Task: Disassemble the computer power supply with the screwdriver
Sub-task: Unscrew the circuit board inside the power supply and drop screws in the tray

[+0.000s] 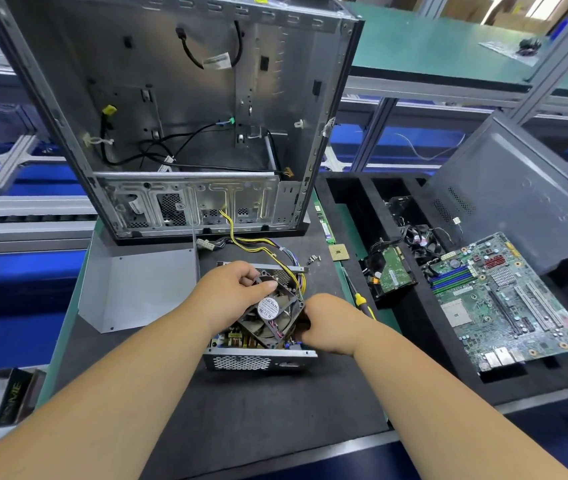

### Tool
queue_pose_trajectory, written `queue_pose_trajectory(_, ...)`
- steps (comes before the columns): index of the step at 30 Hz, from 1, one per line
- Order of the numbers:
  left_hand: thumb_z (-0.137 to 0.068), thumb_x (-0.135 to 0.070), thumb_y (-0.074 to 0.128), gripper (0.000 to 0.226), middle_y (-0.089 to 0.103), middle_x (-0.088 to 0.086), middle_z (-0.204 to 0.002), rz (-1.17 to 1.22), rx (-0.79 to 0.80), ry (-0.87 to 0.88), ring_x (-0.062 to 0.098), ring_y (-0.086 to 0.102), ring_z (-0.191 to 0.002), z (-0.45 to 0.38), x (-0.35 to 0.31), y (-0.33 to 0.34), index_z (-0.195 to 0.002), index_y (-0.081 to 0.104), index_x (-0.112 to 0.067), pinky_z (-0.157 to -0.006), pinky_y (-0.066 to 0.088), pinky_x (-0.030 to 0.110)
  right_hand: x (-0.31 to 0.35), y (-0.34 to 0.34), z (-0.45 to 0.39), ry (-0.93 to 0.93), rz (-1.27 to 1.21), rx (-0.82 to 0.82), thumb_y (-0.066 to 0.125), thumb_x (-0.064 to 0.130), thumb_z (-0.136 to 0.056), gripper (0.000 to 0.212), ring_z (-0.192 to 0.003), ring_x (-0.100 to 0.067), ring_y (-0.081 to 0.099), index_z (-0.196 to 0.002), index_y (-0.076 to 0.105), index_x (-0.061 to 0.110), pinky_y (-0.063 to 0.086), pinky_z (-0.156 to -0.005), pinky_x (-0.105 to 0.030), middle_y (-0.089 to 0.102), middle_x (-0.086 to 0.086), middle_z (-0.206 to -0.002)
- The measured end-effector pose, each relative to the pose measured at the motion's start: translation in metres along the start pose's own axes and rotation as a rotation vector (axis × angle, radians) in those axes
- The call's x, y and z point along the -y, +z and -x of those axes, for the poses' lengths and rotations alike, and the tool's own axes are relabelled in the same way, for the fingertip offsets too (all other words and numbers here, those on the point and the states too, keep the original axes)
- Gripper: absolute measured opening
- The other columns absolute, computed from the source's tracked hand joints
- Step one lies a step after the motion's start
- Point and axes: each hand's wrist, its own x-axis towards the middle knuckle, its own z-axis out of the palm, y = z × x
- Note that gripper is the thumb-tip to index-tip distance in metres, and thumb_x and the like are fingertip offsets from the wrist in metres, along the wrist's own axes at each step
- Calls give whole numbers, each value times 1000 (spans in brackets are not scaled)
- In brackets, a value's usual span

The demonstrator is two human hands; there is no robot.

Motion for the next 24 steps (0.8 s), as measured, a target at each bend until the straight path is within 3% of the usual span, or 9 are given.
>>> queue_pose_trajectory(9, -82, -49, 74, 24, 58, -10, -76, 9, 16, -8, 6, 53, -70, -5, 2, 0, -89, 63, -28, -61, 40, 23, 10, -6, 2, 54, -21, 28, 56, 9, -83, 34, -47, -18, 33, -55, 37, 13, 24, -42, -27, 35, -4, -54)
queue_pose_trajectory(12, -82, -49, 74, 25, 58, -10, -76, 8, 12, -5, 5, 53, -70, -5, 2, 0, -90, 64, -28, -61, 39, 22, 8, -3, 3, 78, -50, 35, 57, 12, -83, 32, -50, -19, 37, -56, 40, 16, 27, -43, -26, 40, -3, -55)
queue_pose_trajectory(15, -83, -48, 73, 25, 58, -9, -77, 7, 5, -7, 5, 52, -69, -4, 0, -1, -91, 64, -26, -61, 39, 22, 3, -14, -1, 141, -135, -64, 60, 11, -82, 28, -59, -25, 47, -58, 46, 16, 33, -48, -23, 49, -4, -59)
queue_pose_trajectory(19, -85, -50, 70, 23, 58, -9, -78, -21, 5, -3, 6, 53, -70, -1, -4, -1, -86, 61, -28, -61, 41, 24, -1, -34, 3, 123, -119, 65, 71, 23, -83, 31, -49, -21, 43, -61, 50, 16, 33, -45, -22, 47, -3, -55)
queue_pose_trajectory(22, -85, -51, 69, 22, 66, -7, -84, 38, 8, -11, 9, 61, -76, 1, -4, -5, -86, 63, -29, -66, 46, 28, -6, -41, 13, 153, -177, -73, 66, 22, -81, 24, -52, -17, 42, -63, 52, 15, 34, -49, -24, 50, 0, -57)
queue_pose_trajectory(24, -84, -47, 72, 19, 72, 0, -89, 182, 36, -9, 15, 68, -81, 2, -4, -9, -86, 68, -29, -77, 52, 37, -9, -44, 21, 156, -333, -168, 64, 21, -81, 14, -51, -14, 46, -71, 59, 15, 38, -50, -23, 57, 1, -61)
